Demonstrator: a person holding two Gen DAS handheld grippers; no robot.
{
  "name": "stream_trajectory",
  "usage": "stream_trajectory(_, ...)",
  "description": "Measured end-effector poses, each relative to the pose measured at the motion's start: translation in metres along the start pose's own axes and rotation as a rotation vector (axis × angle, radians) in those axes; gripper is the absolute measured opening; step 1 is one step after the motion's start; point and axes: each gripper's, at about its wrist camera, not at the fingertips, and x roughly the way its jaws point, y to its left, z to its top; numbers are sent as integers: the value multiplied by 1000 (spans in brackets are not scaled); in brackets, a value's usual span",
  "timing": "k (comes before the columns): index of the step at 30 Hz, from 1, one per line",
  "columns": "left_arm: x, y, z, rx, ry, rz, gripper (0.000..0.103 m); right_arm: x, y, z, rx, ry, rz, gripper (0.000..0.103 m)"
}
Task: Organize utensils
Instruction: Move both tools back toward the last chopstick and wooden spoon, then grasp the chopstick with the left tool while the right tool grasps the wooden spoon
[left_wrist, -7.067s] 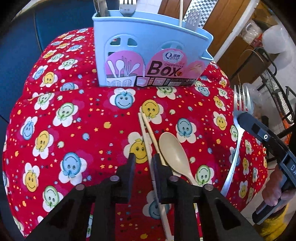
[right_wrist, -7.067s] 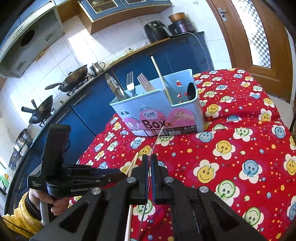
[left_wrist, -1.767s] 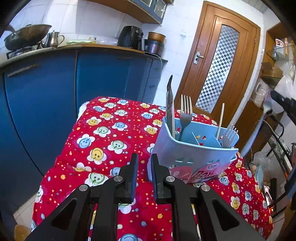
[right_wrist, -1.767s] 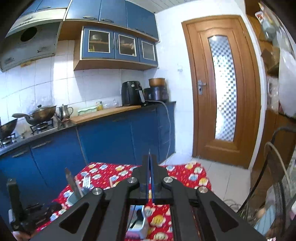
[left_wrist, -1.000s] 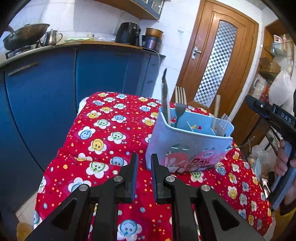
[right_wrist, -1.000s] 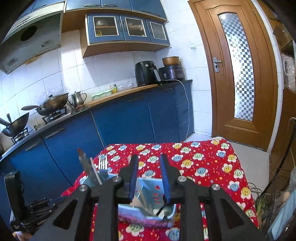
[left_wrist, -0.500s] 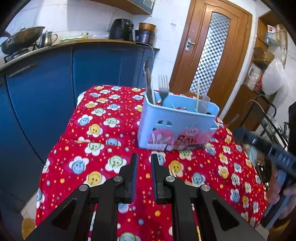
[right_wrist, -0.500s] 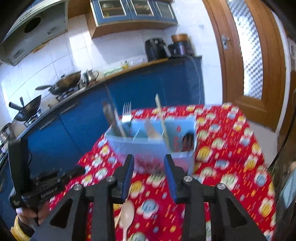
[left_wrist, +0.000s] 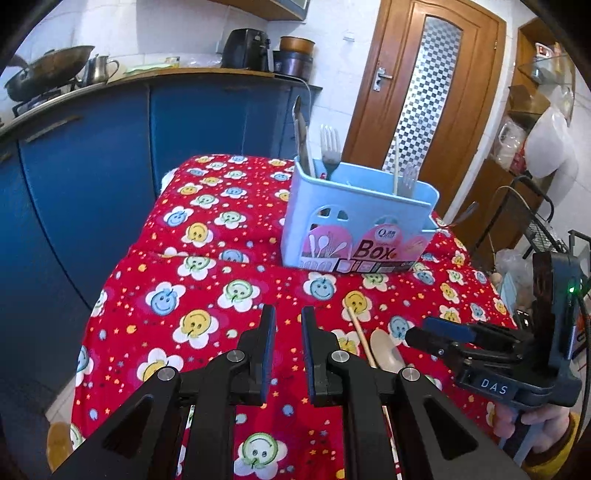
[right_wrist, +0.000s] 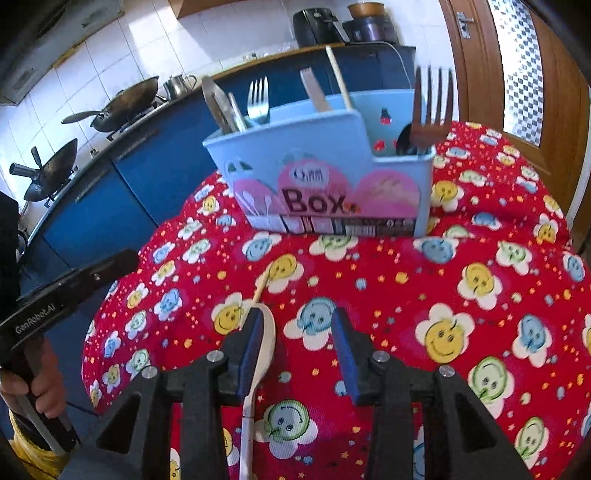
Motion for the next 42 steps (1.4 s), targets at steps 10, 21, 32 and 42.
stream_trajectory(10, 5, 10, -7, -17, 21, 20, 14, 15, 2, -5, 0, 34, -20, 40)
stream_trajectory(21, 9, 11, -13, -26, 43, 27, 14, 17, -4, -5, 25, 32, -6, 10)
stream_trajectory(32, 10, 12, -14, -33, 47, 27, 14, 20, 5, -4, 37, 60, 87, 24)
stream_trajectory(42, 15, 5, -15, -23, 75, 3, 14, 22, 15, -4, -21, 40, 75, 4)
